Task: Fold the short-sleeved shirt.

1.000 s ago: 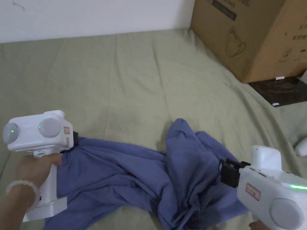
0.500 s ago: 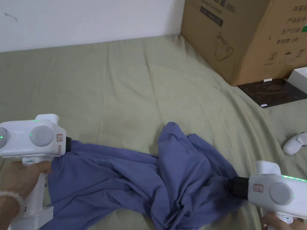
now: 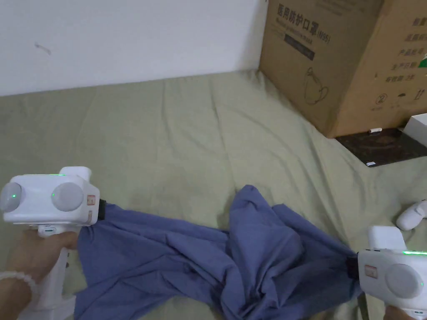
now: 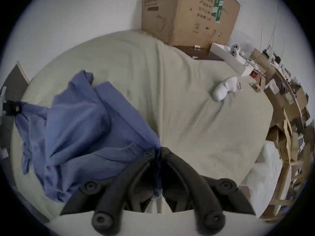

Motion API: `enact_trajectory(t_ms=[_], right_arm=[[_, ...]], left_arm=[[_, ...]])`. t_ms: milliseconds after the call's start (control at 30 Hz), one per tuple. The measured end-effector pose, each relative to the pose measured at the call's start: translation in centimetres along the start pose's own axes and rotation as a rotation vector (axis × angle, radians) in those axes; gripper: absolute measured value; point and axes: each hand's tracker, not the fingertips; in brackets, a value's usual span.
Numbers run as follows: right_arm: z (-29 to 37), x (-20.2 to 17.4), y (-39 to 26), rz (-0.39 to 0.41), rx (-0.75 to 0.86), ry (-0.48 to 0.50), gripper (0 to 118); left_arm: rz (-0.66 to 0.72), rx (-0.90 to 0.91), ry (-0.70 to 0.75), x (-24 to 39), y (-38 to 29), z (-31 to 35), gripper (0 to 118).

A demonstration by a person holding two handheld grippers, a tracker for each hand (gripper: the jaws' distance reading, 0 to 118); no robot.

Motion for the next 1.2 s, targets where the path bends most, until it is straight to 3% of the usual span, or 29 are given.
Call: enact_trajectory(t_ms=[67, 200, 400, 800, 1200], right_arm=[[2.1, 0.2, 0.2, -0.002, 0.047, 0.028, 4], [6.4, -1.4, 1.4, 0.069, 0.159, 0.042, 4], [9.5, -3.0, 4.7, 0.059, 0.255, 0.094, 4], [10.8, -7.7, 21.1, 0.144, 0.383, 0.066, 2], [12.8, -12.1, 35.7, 0.090, 0.487, 0.209, 1]], left_arm=[[0.002, 0.033, 0.002, -0.3, 0.1, 1.9, 4], [-0.015, 0.092, 0.022, -0.6, 0.2, 5.7, 4], [0.013, 0.199, 0.088, -3.1, 1.3, 12.0, 4], [0.136, 0.428, 0.312, -13.8, 8.7, 24.1, 4], [0.272, 0.535, 0.423, -22.7, 14.1, 28.3, 4]])
